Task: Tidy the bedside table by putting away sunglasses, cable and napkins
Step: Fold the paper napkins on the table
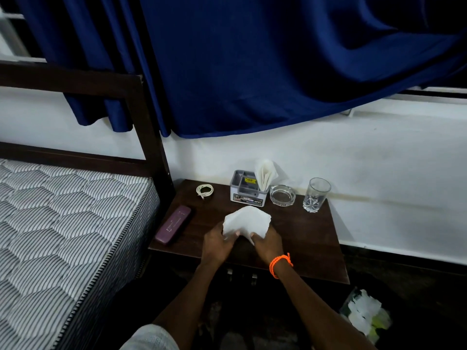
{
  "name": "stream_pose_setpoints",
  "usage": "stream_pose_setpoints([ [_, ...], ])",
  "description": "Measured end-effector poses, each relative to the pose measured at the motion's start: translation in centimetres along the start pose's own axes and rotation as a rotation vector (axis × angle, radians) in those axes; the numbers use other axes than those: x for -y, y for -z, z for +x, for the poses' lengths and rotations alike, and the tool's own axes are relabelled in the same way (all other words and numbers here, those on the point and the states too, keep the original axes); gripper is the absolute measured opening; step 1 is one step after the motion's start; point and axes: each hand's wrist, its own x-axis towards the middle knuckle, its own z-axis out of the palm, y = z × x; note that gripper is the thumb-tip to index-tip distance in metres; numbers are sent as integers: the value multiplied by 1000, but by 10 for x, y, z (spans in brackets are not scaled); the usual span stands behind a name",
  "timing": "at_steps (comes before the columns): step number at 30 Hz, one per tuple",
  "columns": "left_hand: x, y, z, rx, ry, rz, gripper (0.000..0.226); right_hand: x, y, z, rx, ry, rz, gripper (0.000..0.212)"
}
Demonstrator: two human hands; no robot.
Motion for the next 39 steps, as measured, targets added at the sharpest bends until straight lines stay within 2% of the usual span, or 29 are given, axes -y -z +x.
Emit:
stream_pose_setpoints([
  [5, 4, 3, 2, -41, 29, 113, 30, -2, 0, -3, -107, 24, -40, 35],
  [9, -1, 4, 5, -43, 49, 115, 26, 5, -6, -2, -100, 51, -127, 34],
  [16, -27, 15, 37, 170, 101, 106, 37, 35, -15, 8, -102, 78, -99, 36],
  [19, -47, 20, 55, 203, 98, 67, 35, 52, -15, 18, -95, 117, -108, 36],
  [26, -104, 34, 93, 229, 62, -39, 25, 108, -9, 45, -18, 266, -130, 20],
  [29, -122, 42, 106, 234, 76, -128, 13, 125, -6, 64, -8, 273, -152, 21],
  [34, -136, 45, 137, 258, 93, -215, 46, 135, -9, 103, -82, 238, -167, 19],
  [39, -132, 34, 164, 260, 94, -205, 44, 129, -21, 133, -121, 195, -127, 20],
])
